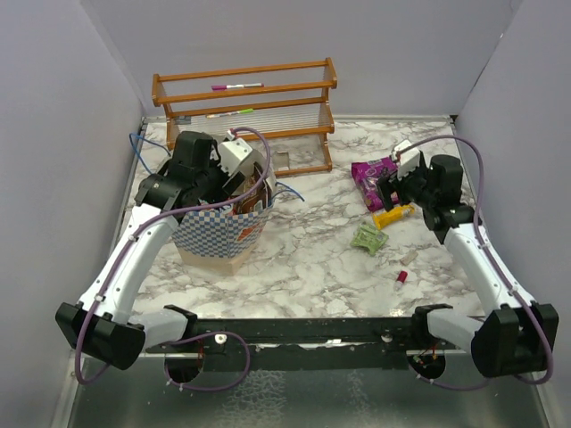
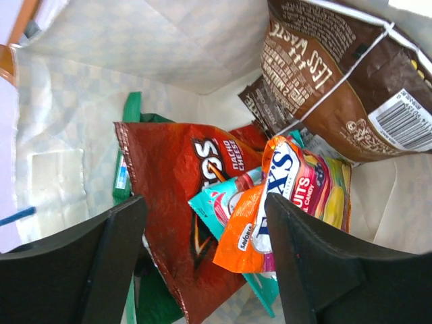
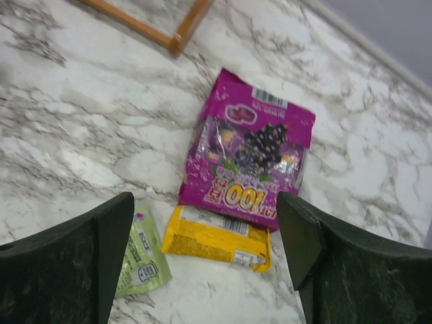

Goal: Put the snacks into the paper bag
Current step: Place the snack in the paper bag, then pick up the snack from the center of the board.

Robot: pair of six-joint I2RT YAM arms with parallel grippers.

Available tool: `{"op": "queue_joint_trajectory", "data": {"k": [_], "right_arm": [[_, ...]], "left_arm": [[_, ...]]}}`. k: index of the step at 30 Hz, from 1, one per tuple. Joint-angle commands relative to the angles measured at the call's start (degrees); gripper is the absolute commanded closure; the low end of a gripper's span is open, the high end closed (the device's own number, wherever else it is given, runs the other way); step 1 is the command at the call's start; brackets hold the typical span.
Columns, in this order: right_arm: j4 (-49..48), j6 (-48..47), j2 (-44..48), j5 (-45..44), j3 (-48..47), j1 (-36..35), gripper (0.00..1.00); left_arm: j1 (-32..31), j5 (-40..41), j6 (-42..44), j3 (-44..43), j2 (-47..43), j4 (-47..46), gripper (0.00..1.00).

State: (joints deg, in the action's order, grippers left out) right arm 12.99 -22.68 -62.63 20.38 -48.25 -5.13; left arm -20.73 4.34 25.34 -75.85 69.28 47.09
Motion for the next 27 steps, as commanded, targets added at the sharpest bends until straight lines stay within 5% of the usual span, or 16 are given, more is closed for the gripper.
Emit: {"op": "queue_joint_trajectory", "data": {"k": [1,8,19,27], "right_arm": [[2.36,2.43,-6.48,-10.0,-4.68,0.81,0.17],[7.68,2.79,-14.2,-7.28,-6.84,6.13,0.2],[14.61,-1.11,-25.84,3.75,-9.28,19.05,0.24],[19.28,-0.72,-36.26,14.15,-14.74,21.29,0.31]], "left_arm": [[0.25,0.88,0.17,-3.62,-2.9,-3.63,0.22],[0.25,0.0,-0.56,-6.49,-3.84,-4.28,0.13],[0.19,-4.79,-1.44,-7.38,-3.19,-3.54,0.12],[0.18,-5.31,-1.57,-7.46,-2.57,-3.54,0.12]]}}
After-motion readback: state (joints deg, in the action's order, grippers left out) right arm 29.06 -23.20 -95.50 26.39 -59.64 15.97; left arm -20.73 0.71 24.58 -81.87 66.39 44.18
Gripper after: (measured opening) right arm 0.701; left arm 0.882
